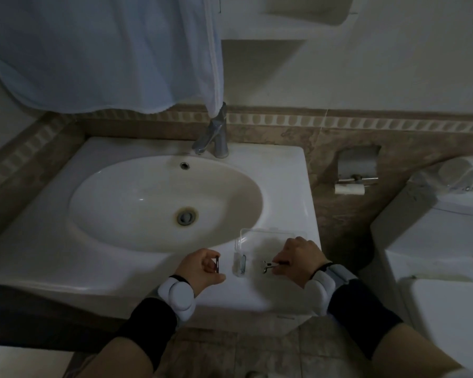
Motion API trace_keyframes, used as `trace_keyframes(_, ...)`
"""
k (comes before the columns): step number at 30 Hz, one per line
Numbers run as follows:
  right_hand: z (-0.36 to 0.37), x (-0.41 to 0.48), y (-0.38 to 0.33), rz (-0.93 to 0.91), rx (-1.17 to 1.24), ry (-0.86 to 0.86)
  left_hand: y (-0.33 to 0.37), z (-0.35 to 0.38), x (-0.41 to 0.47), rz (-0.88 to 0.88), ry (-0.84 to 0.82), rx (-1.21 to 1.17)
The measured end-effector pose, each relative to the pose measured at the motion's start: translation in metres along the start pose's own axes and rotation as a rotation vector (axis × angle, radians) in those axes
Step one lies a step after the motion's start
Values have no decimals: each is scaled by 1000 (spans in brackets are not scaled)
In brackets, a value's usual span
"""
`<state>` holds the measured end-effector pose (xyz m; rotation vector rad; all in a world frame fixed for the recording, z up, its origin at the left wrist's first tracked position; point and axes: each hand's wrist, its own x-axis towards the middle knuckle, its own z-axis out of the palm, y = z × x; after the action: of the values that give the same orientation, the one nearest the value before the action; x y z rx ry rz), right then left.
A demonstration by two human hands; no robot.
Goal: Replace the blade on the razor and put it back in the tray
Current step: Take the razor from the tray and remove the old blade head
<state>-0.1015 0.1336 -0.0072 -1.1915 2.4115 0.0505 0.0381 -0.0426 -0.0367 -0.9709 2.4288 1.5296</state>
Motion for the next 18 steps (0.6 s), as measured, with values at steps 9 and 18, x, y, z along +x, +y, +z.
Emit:
trace_keyframes(9, 14, 2, -2, 10, -44, 17, -2, 0, 3, -22, -37, 108)
trace_keyframes(18, 12, 0, 2, 13, 51, 35, 2, -3, 4, 4, -47, 366)
